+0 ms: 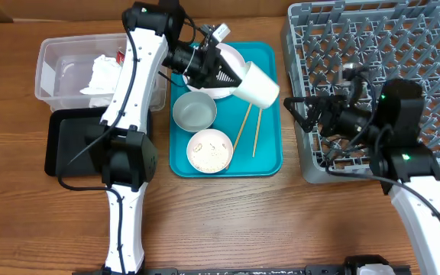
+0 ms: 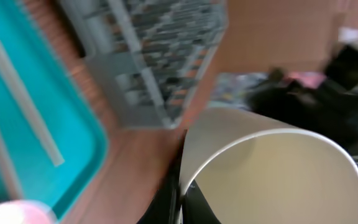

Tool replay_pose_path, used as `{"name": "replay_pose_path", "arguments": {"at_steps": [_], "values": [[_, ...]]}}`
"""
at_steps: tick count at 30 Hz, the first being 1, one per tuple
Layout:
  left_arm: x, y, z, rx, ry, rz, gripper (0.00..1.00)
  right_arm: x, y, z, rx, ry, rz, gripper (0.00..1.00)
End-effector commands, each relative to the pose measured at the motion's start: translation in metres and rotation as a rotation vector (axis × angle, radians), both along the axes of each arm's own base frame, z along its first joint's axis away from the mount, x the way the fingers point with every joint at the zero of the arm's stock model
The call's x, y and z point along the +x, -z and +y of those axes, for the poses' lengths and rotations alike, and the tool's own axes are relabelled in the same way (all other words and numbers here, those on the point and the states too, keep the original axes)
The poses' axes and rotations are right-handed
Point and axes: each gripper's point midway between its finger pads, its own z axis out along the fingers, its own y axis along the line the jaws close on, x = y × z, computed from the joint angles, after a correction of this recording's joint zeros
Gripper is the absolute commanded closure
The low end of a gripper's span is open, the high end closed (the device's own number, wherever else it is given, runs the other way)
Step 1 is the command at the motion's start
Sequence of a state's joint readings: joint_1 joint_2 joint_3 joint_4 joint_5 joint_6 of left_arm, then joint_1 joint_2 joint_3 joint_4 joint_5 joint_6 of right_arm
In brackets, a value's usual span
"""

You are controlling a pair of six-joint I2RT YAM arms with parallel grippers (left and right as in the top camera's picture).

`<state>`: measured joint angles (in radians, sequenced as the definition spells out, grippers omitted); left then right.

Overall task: Sort waste into correct bins and load items into the dishwasher
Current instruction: 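Grasp the white cup on the teal tray with the left gripper, then hand the white cup from the left gripper to the right gripper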

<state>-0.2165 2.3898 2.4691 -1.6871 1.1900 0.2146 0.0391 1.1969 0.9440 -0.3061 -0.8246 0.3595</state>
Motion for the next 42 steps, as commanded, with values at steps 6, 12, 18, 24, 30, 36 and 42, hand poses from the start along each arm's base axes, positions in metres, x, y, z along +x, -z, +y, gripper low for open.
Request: {"name": "replay_pose_path", "arguments": {"at_steps": [6, 12, 18, 24, 30, 36, 42], "values": [[-0.004, -0.056, -0.014, -0.307, 0.008, 0.010, 0.96, -0.019, -0.032, 0.027, 0.143, -0.269, -0.087, 0.06], [-0.008, -0.064, -0.021, -0.339, 0.010, 0.074, 0.96, -0.010, -0.048, 0.027, 0.149, -0.252, -0.168, 0.06], [-0.019, -0.072, -0.037, -0.374, 0.045, 0.119, 0.96, 0.008, -0.052, 0.019, 0.140, -0.140, -0.177, 0.06], [-0.032, -0.072, -0.053, -0.366, 0.082, 0.144, 0.96, 0.011, -0.066, 0.018, 0.146, -0.137, -0.247, 0.06], [-0.032, -0.072, -0.054, -0.366, 0.084, 0.145, 0.96, 0.008, -0.074, 0.020, 0.151, -0.167, -0.296, 0.14], [-0.030, -0.069, -0.050, -0.354, 0.076, 0.137, 0.96, 0.007, -0.074, 0.021, 0.153, -0.176, -0.294, 0.21], [-0.027, -0.070, -0.048, -0.358, 0.068, 0.139, 0.96, 0.003, -0.071, 0.023, 0.156, -0.196, -0.276, 0.19]]}}
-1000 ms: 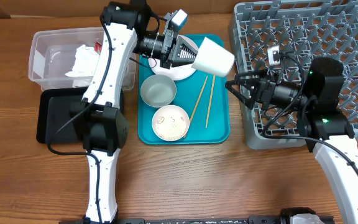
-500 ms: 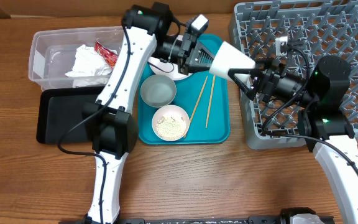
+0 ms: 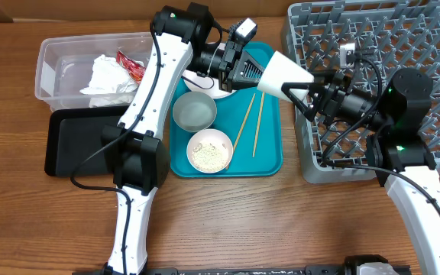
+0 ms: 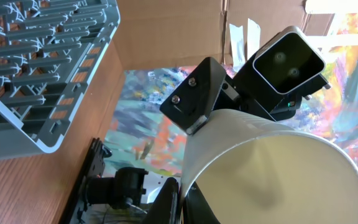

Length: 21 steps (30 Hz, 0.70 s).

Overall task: Sort waste into correct bins and load items into the dishwasher
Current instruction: 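Hand the white cup from the left gripper to the right gripper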

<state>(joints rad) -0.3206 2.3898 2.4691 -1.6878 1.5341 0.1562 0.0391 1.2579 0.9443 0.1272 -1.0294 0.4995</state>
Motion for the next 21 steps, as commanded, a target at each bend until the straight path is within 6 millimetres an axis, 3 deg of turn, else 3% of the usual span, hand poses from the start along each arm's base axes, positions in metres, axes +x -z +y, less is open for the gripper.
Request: {"name": "replay_pose_path", "arguments": {"at_steps": [1, 6, 10, 14, 17, 21], "values": [[0.003, -0.013, 0.006, -0.045, -0.016, -0.004, 0.96, -0.004, -0.010, 0.002, -0.001, -0.026, -0.024, 0.19], [0.005, -0.014, 0.007, -0.051, -0.020, -0.002, 0.96, -0.005, -0.007, 0.002, -0.009, -0.027, -0.022, 0.25], [0.005, -0.014, 0.007, -0.050, -0.020, -0.002, 0.96, -0.004, -0.007, 0.001, -0.009, -0.026, -0.026, 0.39], [0.004, -0.013, 0.007, -0.048, -0.018, -0.004, 0.96, -0.002, -0.008, 0.000, -0.012, -0.015, -0.038, 0.43], [0.004, -0.013, 0.007, -0.048, -0.018, -0.004, 0.91, 0.000, -0.011, -0.004, -0.012, -0.002, -0.053, 0.44], [0.005, -0.011, 0.008, -0.037, -0.022, -0.006, 0.78, 0.005, -0.012, -0.017, -0.012, 0.033, -0.059, 0.44]]}}
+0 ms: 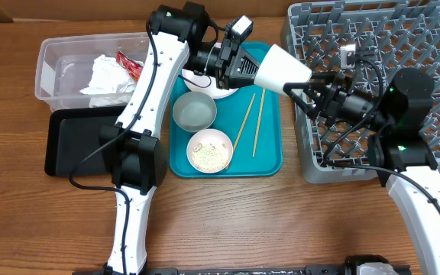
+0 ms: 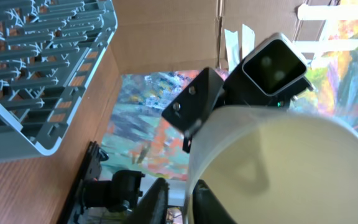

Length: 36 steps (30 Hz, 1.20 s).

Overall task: Sort waste into correct bins and load items into the dishwasher
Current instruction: 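Hand the white cup from the left gripper to the right gripper, then lower the white cup into the dish rack with the right gripper and release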

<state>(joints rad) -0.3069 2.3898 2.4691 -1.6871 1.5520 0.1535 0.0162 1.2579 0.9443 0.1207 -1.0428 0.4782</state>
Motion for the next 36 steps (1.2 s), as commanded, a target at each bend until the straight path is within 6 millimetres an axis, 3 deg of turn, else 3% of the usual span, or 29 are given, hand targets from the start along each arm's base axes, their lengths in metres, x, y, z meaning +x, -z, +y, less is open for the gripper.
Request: {"name": "replay_pose_path", "arguments": {"at_steps": [1, 2, 5, 9, 18, 24, 29, 36], "values": [[0.002, -0.008, 0.004, -0.017, -0.011, -0.015, 0.72, 0.006, -0.012, -0.015, -0.004, 0.038, -0.042, 0.44], [0.004, -0.007, 0.008, -0.014, -0.019, -0.016, 0.66, 0.008, -0.011, -0.025, -0.003, 0.059, -0.032, 0.46], [0.012, -0.007, 0.018, -0.014, -0.046, -0.016, 0.60, 0.014, -0.003, -0.044, 0.002, 0.116, 0.023, 0.48], [0.027, -0.002, 0.040, 0.019, -0.101, -0.025, 0.58, 0.019, 0.019, -0.072, 0.007, 0.211, 0.156, 0.49], [0.053, 0.012, 0.097, 0.207, -0.225, -0.122, 0.56, 0.010, 0.063, -0.101, -0.161, 0.463, 0.374, 0.50], [0.062, 0.005, 0.140, 0.525, -0.349, -0.288, 0.55, -0.011, 0.062, -0.127, -0.392, 0.655, 0.485, 0.50], [0.064, -0.010, 0.186, 0.895, -0.513, -0.445, 0.51, -0.034, 0.064, -0.143, -0.581, 0.779, 0.568, 0.50], [0.060, -0.027, 0.234, 1.188, -0.687, -0.503, 0.49, -0.052, 0.106, -0.133, -0.717, 0.720, 0.743, 0.50]]}}
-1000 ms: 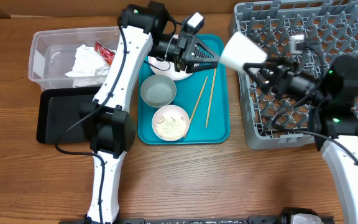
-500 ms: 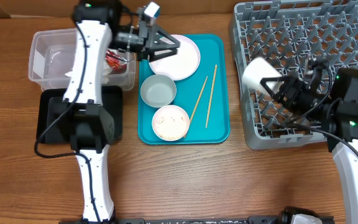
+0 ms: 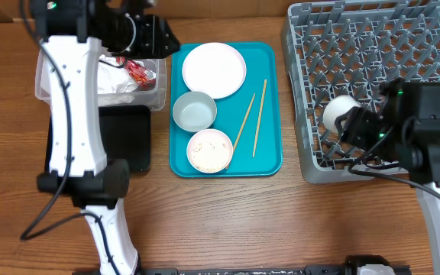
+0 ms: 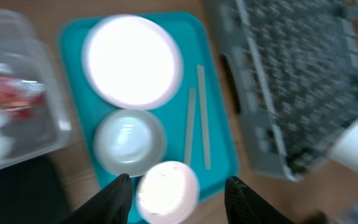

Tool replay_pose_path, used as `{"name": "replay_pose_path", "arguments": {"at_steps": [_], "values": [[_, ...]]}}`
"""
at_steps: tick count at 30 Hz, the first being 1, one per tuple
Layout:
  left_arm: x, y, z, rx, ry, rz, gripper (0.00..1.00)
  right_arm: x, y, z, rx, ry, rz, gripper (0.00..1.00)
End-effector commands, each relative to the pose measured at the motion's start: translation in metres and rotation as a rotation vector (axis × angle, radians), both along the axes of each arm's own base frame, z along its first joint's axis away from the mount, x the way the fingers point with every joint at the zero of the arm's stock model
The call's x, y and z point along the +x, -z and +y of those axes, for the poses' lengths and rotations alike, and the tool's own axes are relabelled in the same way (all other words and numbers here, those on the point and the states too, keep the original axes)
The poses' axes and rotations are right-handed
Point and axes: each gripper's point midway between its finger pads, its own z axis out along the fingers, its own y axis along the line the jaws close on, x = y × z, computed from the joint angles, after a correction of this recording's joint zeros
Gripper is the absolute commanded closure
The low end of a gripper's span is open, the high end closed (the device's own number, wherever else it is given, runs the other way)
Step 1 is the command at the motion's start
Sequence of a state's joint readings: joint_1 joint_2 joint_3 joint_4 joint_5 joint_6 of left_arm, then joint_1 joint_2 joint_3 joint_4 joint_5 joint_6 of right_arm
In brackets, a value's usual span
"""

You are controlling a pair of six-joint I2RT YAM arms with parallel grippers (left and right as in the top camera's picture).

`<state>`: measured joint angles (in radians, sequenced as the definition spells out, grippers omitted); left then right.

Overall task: Sort waste into correct bins and load items into the dishwasher
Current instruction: 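Lower the white cup into the dish rack with the right gripper and release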

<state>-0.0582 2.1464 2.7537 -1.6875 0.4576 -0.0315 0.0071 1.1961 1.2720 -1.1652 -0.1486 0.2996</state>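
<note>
A white paper cup (image 3: 339, 111) lies on its side over the left part of the grey dish rack (image 3: 373, 46), with my right gripper (image 3: 351, 122) shut on it. The left wrist view shows the cup at its right edge. My left gripper (image 3: 166, 37) hangs open and empty at the back left, by the clear bin (image 3: 52, 57). Its fingers (image 4: 118, 199) frame the teal tray (image 4: 73, 43) from high above. On the tray are a white plate (image 3: 214, 70), a grey bowl (image 3: 195, 111), a bowl with food scraps (image 3: 209, 150) and two chopsticks (image 3: 257, 118).
The clear bin holds crumpled white paper (image 3: 113, 76) and a red wrapper (image 3: 136, 70). A black bin (image 3: 121, 137) lies in front of it. The rack's upright tines fill the right side. Bare wooden table (image 3: 228, 221) runs along the front.
My left gripper has let go of the cup and moved from beside the rack back to the clear bin, open. My right gripper now holds the cup over the rack.
My left gripper first held the cup above the tray's right side, with the right gripper waiting at the rack's left edge. Then the cup was held out to the right gripper's fingers. Now the right gripper has it and the left is back, empty.
</note>
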Motion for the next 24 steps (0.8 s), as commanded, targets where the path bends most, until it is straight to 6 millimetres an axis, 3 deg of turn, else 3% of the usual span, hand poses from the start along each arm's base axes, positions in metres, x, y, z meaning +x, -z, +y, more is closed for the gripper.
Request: {"name": "replay_pose_path", "arguments": {"at_steps": [1, 9, 15, 19, 24], "values": [[0.004, 0.000, 0.037, 0.187, -0.160, -0.024, 0.49, 0.004, 0.016, -0.006, -0.073, 0.013, 0.071, 0.50], [0.003, 0.004, 0.032, 0.222, -0.151, -0.021, 0.48, 0.004, 0.070, -0.004, -0.077, 0.012, 0.312, 0.50], [0.003, 0.004, 0.031, 0.224, -0.149, -0.022, 0.48, 0.006, 0.094, -0.004, -0.081, 0.008, 0.399, 0.48], [0.003, 0.004, 0.029, 0.224, -0.144, -0.022, 0.48, 0.006, 0.100, -0.004, -0.082, 0.008, 0.422, 0.16], [0.003, 0.004, 0.028, 0.224, -0.142, -0.023, 0.43, 0.013, 0.091, -0.002, -0.070, 0.004, 0.391, 0.09]]}}
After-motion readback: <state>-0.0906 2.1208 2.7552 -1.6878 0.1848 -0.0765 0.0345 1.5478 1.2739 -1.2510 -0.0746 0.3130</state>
